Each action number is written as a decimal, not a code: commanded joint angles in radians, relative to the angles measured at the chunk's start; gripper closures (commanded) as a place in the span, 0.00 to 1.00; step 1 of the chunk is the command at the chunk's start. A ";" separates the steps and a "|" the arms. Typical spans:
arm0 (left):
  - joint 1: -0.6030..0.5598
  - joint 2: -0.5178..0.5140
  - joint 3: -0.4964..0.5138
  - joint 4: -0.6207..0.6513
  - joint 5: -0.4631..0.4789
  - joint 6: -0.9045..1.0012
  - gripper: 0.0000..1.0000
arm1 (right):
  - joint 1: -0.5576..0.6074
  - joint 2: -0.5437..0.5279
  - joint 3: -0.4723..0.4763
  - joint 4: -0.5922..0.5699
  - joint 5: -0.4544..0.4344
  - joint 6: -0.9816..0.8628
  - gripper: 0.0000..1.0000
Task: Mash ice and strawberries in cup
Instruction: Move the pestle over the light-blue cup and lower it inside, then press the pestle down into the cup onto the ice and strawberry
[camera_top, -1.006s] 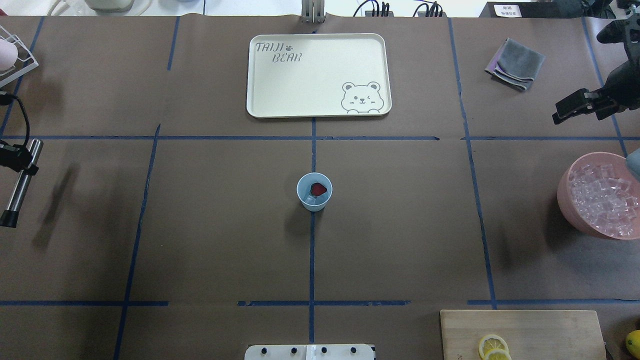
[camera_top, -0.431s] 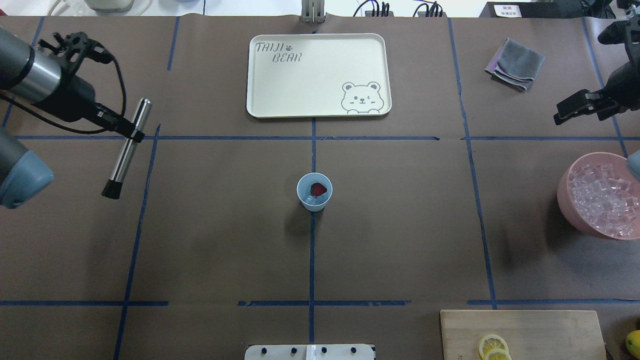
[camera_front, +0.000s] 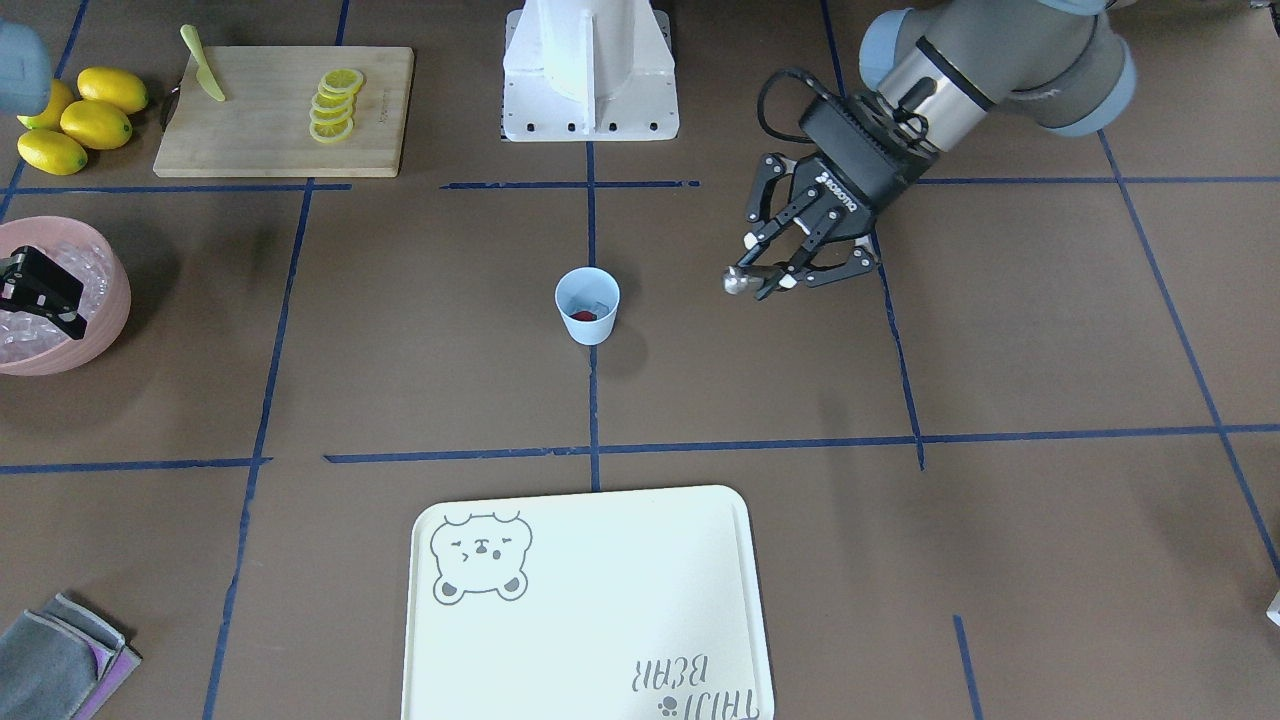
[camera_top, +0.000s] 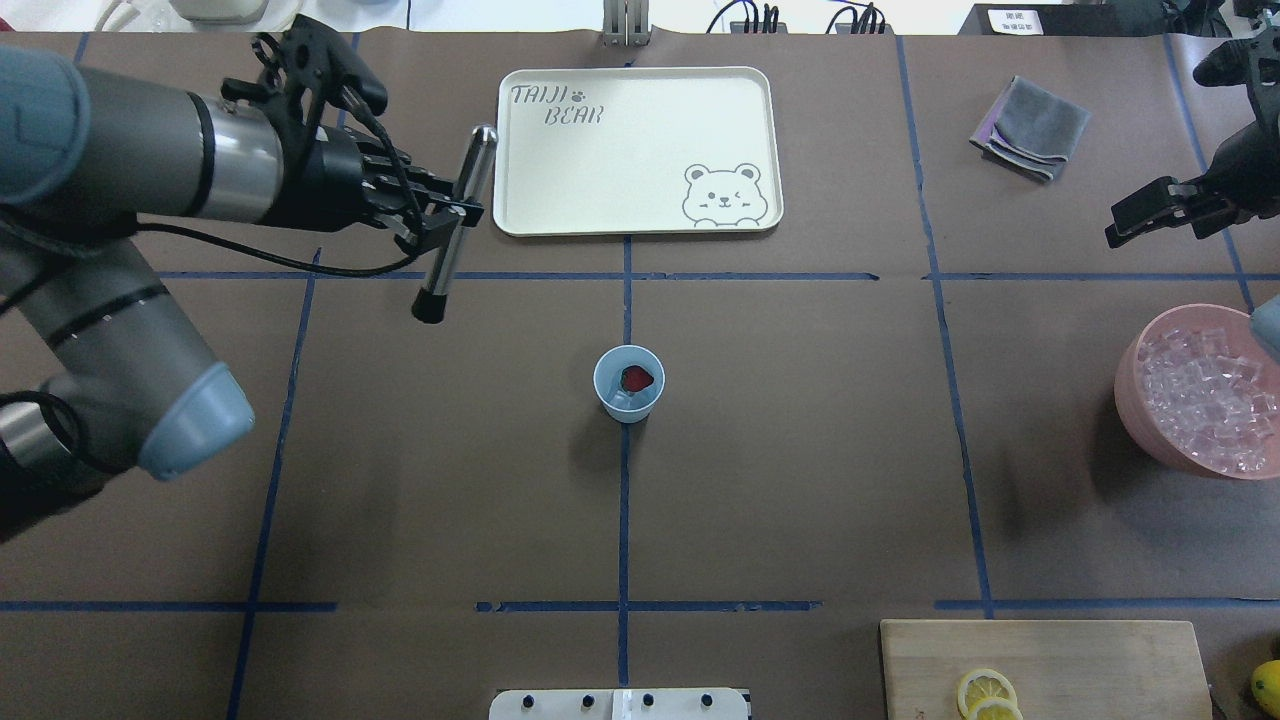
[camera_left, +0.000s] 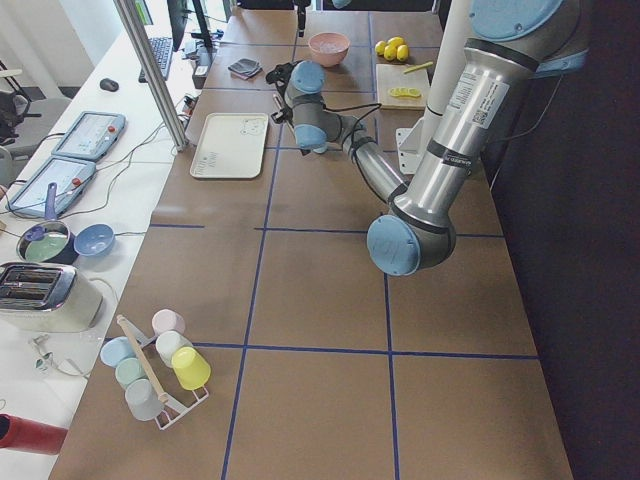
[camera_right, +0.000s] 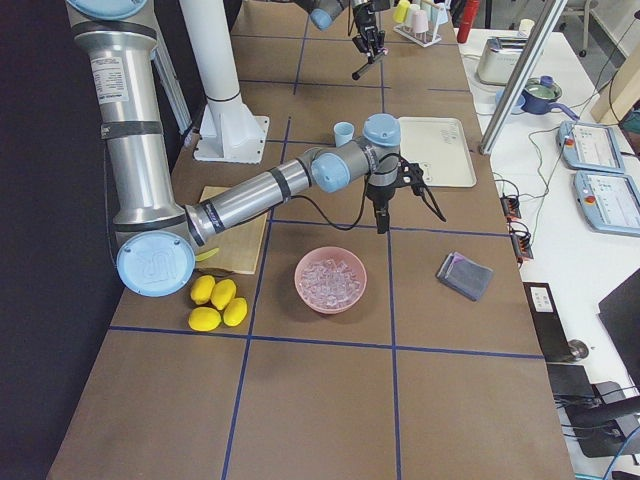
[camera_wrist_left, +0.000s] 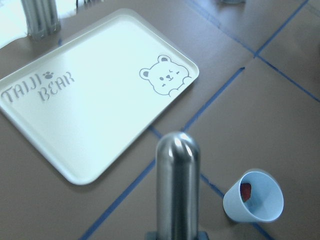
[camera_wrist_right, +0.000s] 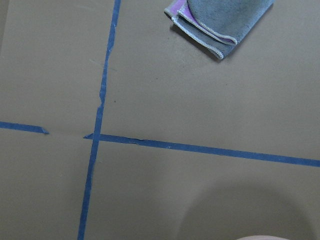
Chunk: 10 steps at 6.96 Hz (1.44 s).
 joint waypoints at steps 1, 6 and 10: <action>0.262 -0.033 0.032 -0.245 0.441 0.002 1.00 | 0.000 -0.002 0.002 0.000 0.001 0.001 0.00; 0.370 -0.106 0.252 -0.547 0.668 0.070 1.00 | 0.000 -0.001 0.007 0.000 0.003 0.007 0.00; 0.426 -0.092 0.264 -0.579 0.670 0.086 1.00 | 0.000 -0.001 0.010 0.000 0.003 0.009 0.00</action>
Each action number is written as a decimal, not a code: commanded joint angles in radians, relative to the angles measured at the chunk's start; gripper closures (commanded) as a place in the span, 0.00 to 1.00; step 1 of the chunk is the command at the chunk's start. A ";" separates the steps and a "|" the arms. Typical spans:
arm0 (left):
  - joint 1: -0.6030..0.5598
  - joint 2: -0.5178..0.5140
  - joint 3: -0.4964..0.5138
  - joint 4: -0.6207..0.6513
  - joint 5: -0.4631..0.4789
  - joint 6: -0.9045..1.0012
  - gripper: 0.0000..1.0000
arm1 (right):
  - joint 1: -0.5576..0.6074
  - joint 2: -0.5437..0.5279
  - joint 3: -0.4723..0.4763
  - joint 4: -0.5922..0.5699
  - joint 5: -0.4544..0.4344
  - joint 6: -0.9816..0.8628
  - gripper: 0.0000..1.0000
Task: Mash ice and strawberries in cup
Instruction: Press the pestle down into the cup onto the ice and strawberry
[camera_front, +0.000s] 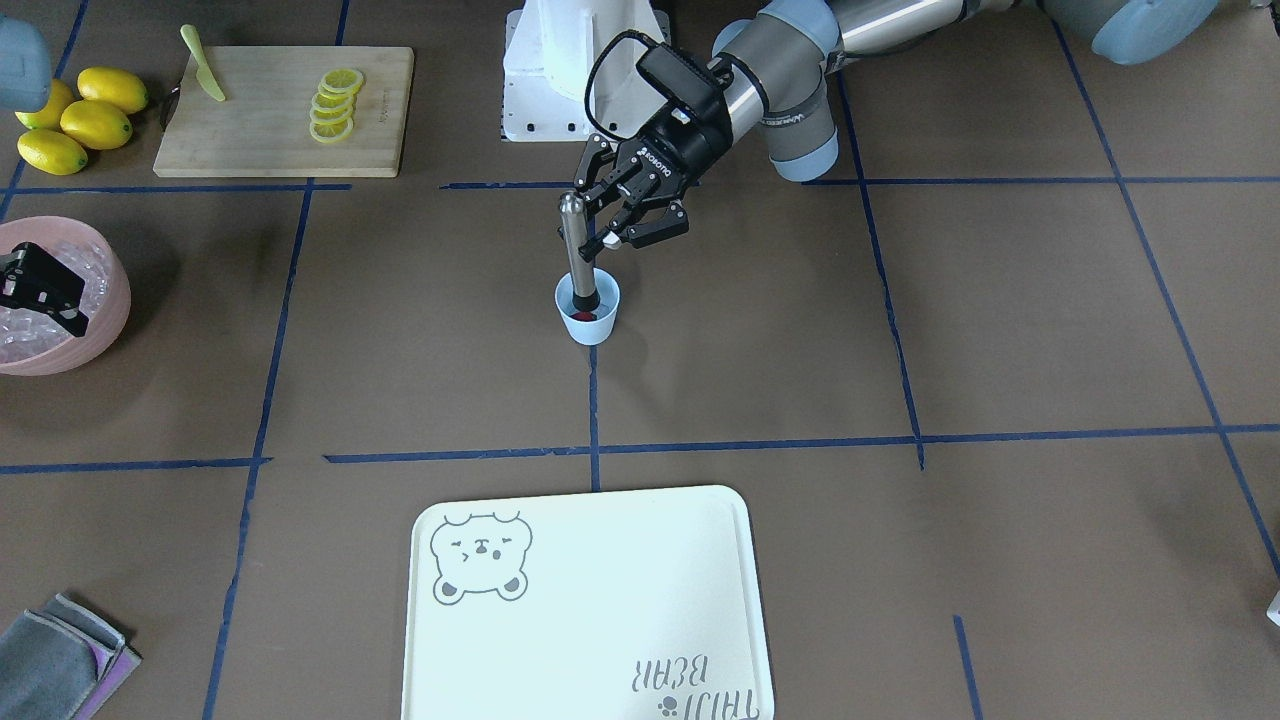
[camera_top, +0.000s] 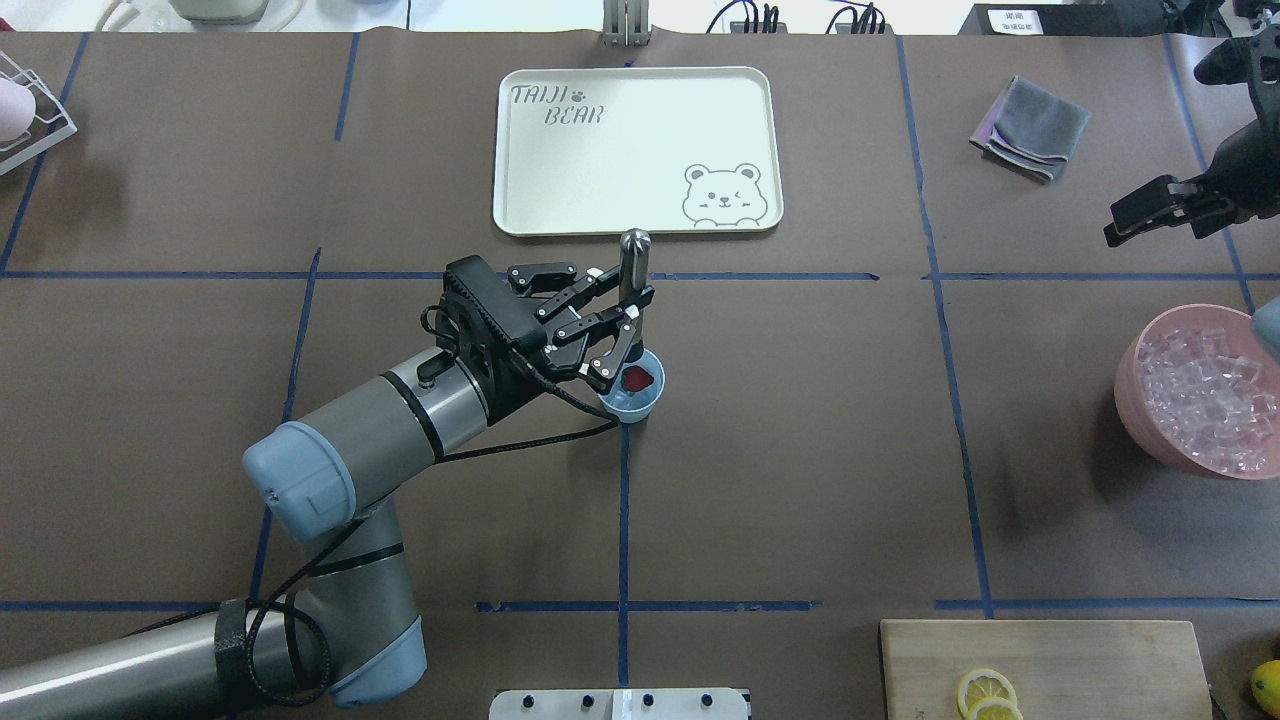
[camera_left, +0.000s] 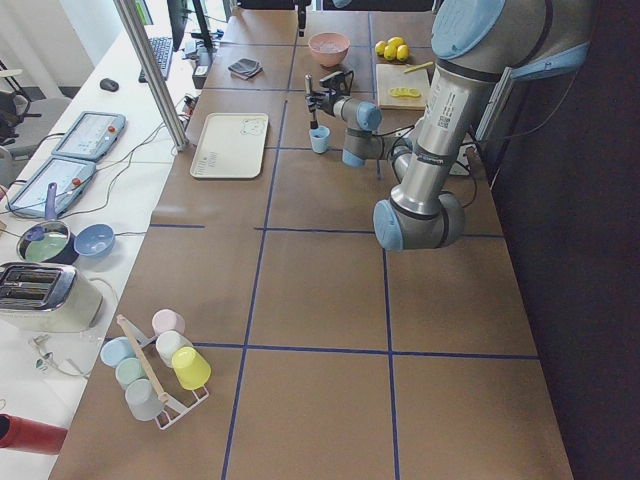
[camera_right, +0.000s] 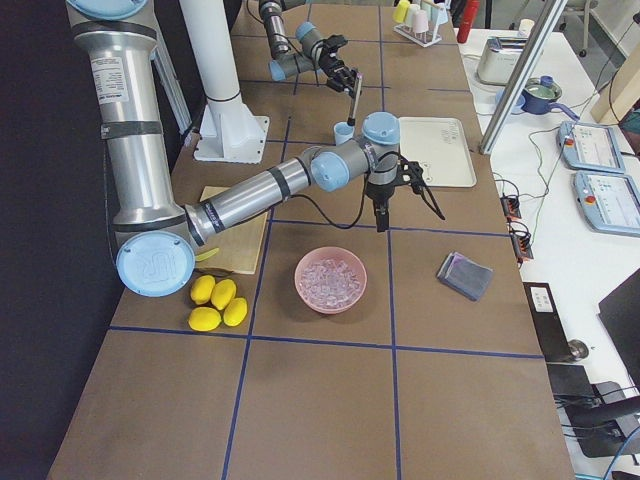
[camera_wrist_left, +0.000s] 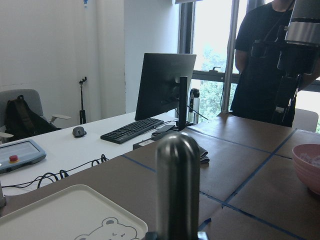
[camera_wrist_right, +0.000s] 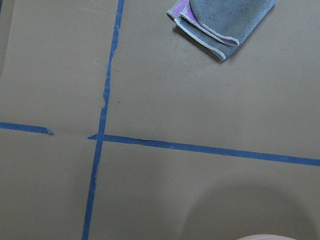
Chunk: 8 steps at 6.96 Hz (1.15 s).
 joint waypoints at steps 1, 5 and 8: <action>0.021 0.001 0.004 -0.001 0.001 0.003 1.00 | 0.000 0.000 0.001 0.000 0.000 0.000 0.00; 0.031 -0.001 0.045 -0.003 0.001 0.023 1.00 | 0.000 0.000 0.005 0.000 0.000 0.003 0.00; 0.040 0.001 0.053 -0.006 0.001 0.023 1.00 | 0.000 -0.002 0.008 0.000 0.000 0.005 0.00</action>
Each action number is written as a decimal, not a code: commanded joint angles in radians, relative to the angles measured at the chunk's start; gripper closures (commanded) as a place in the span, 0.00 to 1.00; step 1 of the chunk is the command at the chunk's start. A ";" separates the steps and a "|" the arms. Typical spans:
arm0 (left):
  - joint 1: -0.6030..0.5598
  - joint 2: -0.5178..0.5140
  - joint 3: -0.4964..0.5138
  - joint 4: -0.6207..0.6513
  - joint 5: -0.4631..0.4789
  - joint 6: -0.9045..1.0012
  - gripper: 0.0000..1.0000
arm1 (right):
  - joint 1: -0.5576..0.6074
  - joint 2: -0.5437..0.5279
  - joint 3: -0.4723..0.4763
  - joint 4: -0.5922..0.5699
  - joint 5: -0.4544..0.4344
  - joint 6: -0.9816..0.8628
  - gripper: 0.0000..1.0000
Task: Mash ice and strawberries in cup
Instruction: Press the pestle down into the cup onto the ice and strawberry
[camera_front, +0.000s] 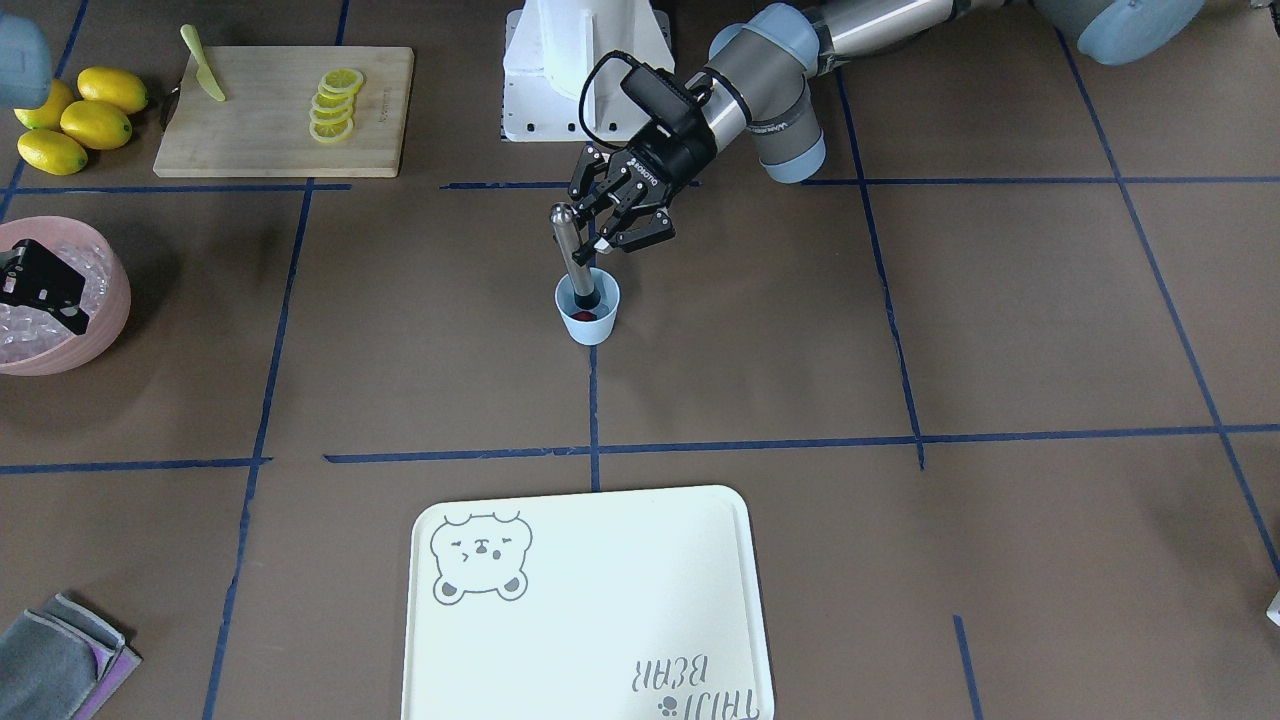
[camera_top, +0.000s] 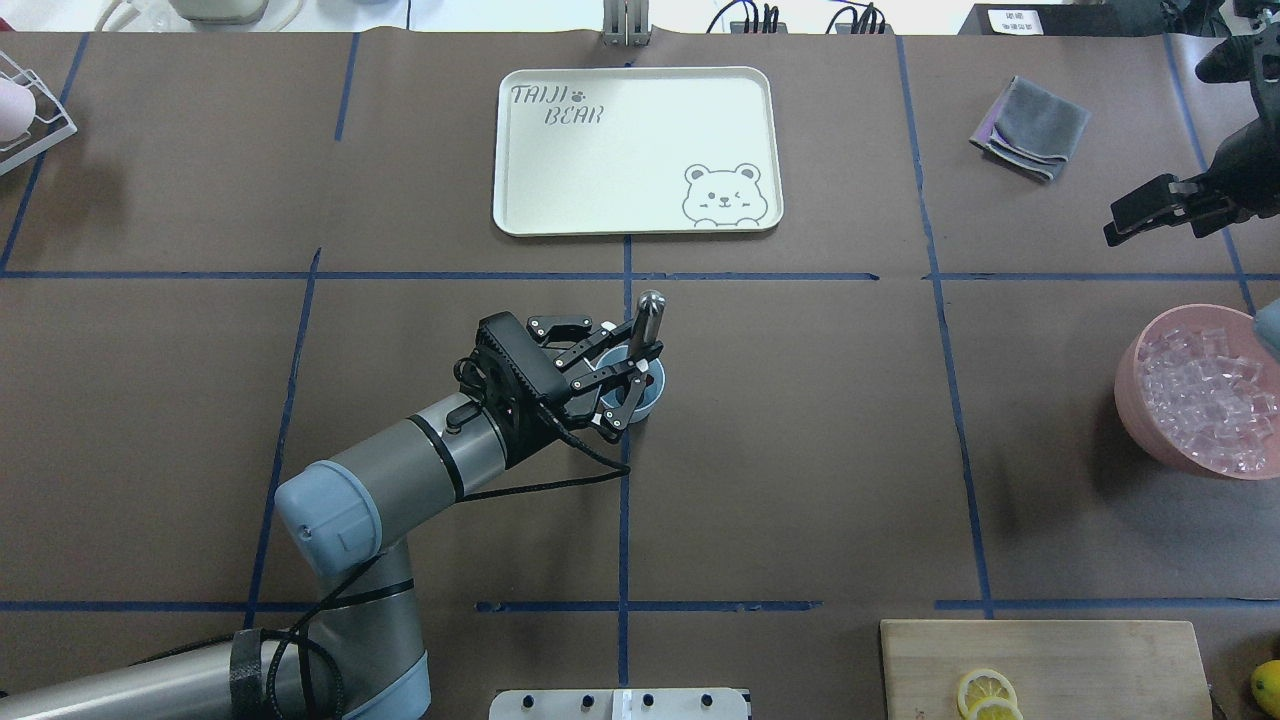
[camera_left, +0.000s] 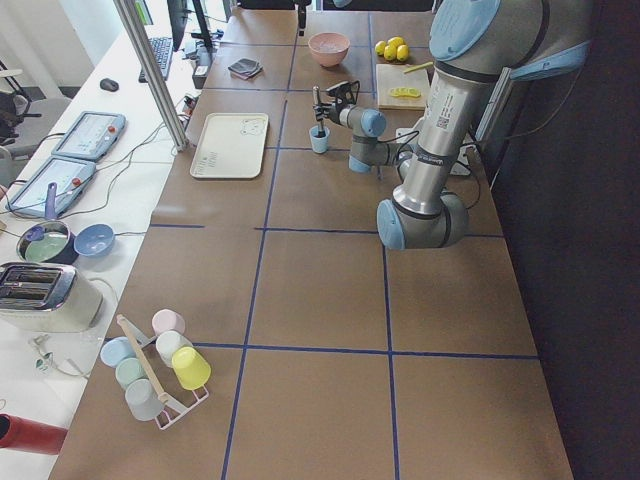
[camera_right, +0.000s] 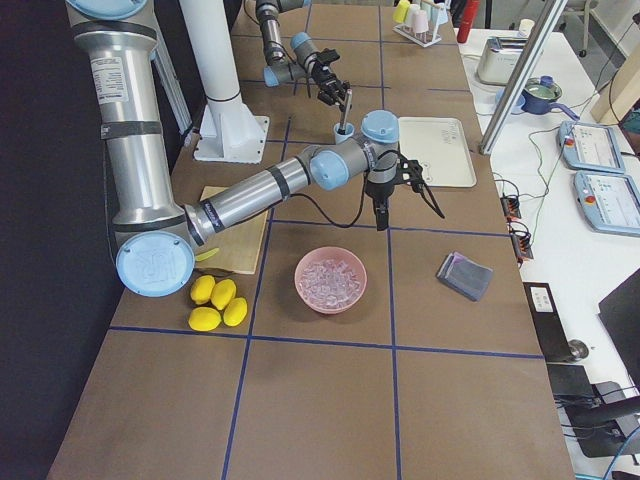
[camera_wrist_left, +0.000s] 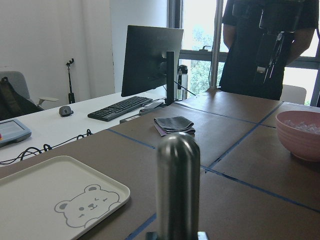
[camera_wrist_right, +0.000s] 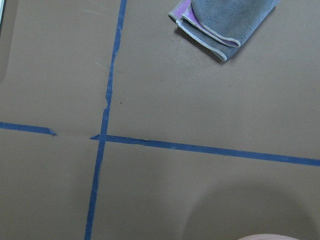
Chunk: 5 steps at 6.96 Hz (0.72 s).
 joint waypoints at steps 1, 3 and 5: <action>0.001 0.001 0.002 0.000 0.000 0.000 1.00 | 0.000 0.000 0.001 0.000 0.000 0.000 0.00; 0.001 -0.001 0.000 -0.002 0.000 0.000 1.00 | 0.000 0.000 0.001 0.000 0.002 0.000 0.00; 0.001 -0.001 -0.011 -0.002 0.000 0.000 1.00 | 0.000 0.000 0.001 0.000 0.000 0.002 0.00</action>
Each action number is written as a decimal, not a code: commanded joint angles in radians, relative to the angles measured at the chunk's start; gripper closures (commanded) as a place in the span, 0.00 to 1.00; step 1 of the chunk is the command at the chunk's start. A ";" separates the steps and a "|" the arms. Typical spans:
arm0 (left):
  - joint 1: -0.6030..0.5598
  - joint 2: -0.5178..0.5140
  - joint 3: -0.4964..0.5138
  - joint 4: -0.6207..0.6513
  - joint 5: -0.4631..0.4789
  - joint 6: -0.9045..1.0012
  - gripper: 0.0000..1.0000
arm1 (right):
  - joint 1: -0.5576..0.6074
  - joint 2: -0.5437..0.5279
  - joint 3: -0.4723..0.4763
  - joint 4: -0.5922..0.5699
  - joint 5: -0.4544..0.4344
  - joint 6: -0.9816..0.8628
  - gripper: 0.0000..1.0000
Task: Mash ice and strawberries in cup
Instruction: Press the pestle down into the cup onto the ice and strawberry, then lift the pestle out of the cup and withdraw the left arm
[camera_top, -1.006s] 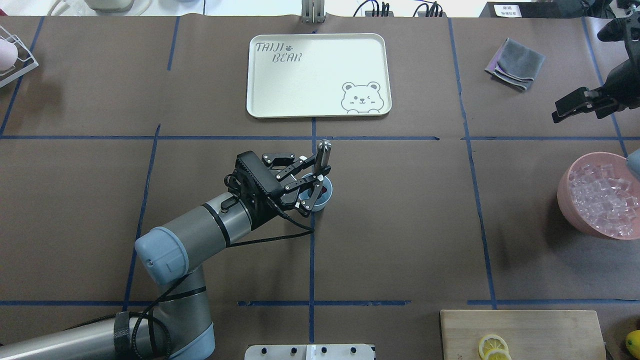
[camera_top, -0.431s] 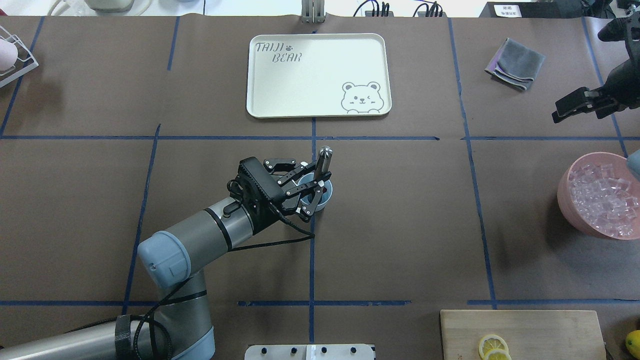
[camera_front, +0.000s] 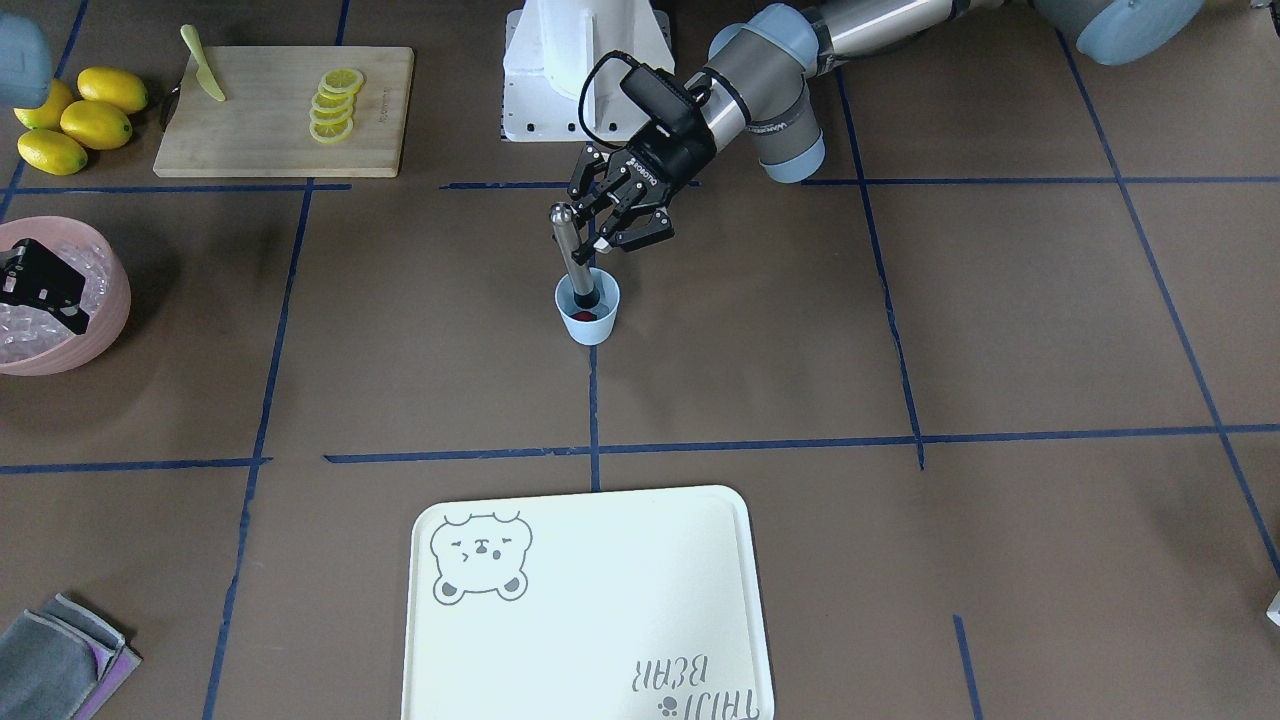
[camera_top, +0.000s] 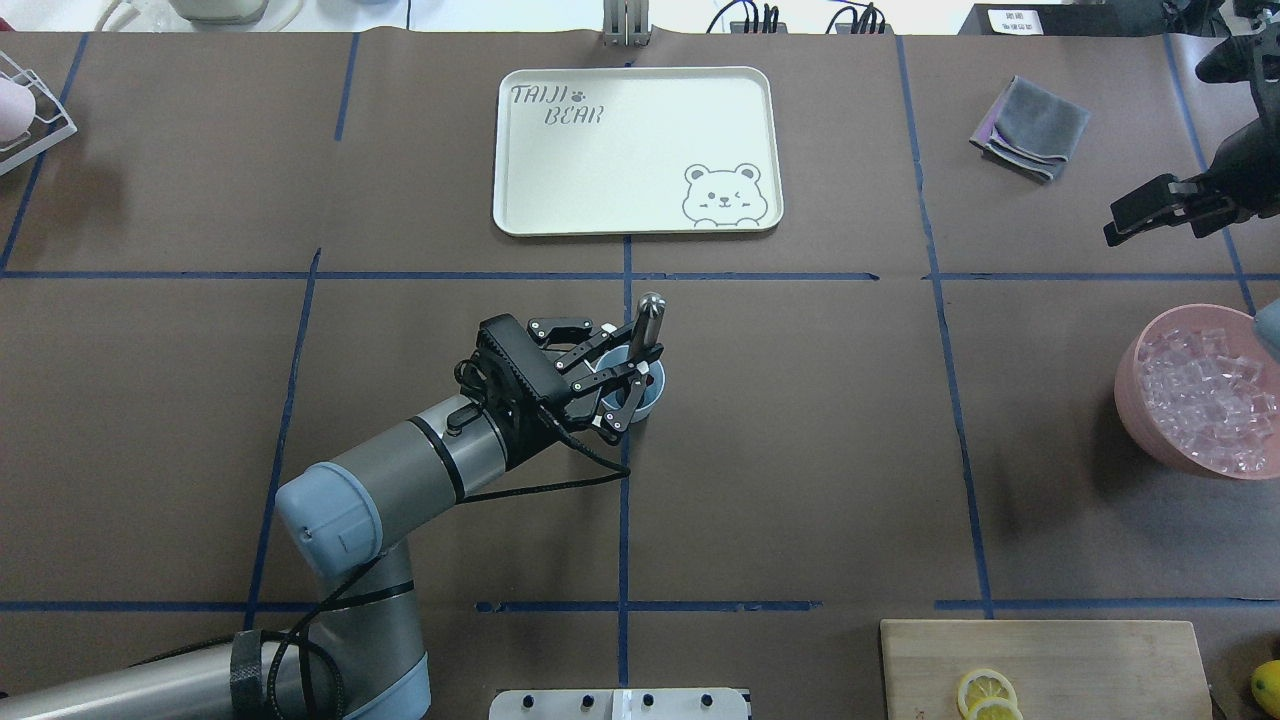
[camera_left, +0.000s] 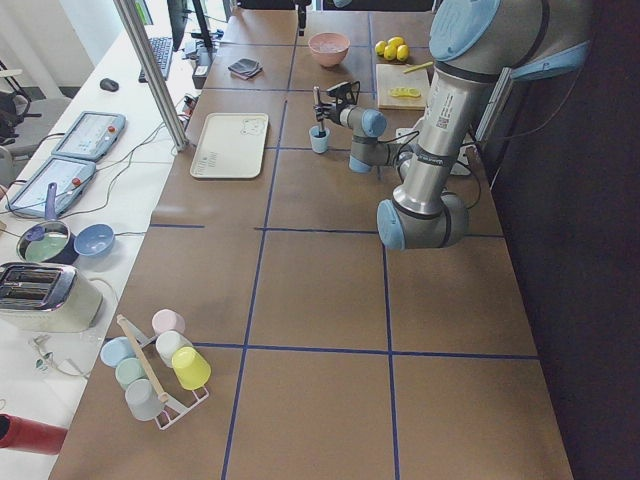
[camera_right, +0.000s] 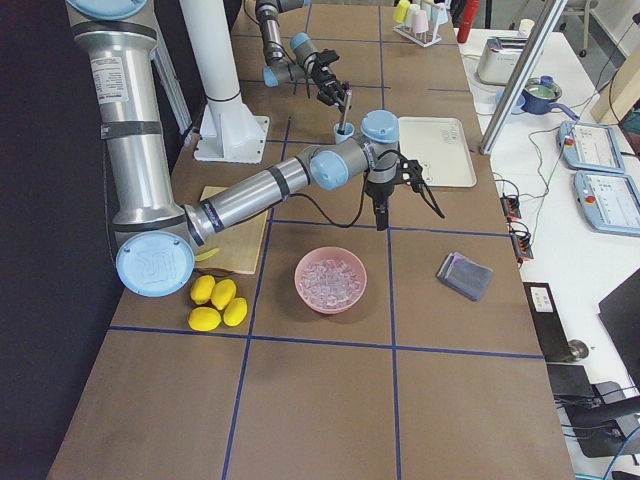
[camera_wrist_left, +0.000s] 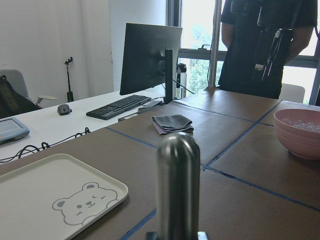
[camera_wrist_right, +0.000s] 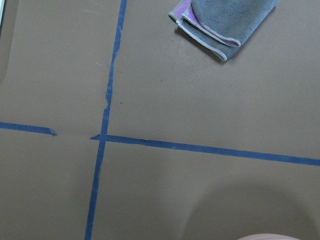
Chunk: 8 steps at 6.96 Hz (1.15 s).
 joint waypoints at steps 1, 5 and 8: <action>-0.001 -0.003 -0.022 0.001 0.000 0.000 1.00 | 0.000 0.000 0.000 0.000 0.001 0.001 0.00; -0.070 0.000 -0.146 0.128 -0.008 -0.003 1.00 | 0.000 -0.005 0.002 0.000 0.000 0.001 0.00; -0.135 0.003 -0.197 0.313 -0.011 -0.075 1.00 | 0.000 -0.009 0.000 0.000 0.000 0.001 0.00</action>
